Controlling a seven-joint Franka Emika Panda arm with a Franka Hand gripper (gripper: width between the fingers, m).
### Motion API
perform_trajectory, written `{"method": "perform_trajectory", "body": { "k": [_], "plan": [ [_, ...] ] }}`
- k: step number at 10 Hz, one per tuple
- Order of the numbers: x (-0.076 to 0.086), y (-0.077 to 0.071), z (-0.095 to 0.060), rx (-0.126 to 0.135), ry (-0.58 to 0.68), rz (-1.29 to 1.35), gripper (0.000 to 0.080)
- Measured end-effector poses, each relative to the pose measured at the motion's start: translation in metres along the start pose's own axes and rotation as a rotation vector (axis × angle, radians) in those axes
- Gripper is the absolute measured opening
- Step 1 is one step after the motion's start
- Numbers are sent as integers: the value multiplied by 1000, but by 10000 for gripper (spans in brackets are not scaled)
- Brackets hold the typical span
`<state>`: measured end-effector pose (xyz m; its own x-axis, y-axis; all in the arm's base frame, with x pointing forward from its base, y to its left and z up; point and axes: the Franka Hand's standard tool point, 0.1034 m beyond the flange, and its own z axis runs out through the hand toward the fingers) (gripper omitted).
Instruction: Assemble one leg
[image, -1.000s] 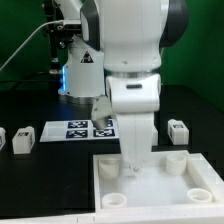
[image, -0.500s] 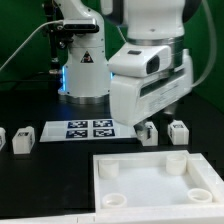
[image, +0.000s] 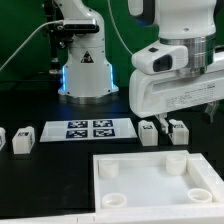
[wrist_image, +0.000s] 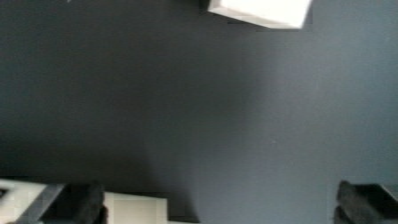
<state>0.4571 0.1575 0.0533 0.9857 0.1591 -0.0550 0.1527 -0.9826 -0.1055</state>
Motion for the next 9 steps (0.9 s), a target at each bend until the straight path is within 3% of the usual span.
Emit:
{"method": "perform_trajectory", "body": {
  "k": [3,4,5,7,9],
  "plan": [
    [-2,-1,1,-1,-34,11,649],
    [-18,-7,2,-11,-194,52,649],
    [-20,-16,1,-15,-343,71,649],
    [-24,-23,1,29,-549,117,649],
    [-28,-22,6,50,-740,120,649]
  ]
}}
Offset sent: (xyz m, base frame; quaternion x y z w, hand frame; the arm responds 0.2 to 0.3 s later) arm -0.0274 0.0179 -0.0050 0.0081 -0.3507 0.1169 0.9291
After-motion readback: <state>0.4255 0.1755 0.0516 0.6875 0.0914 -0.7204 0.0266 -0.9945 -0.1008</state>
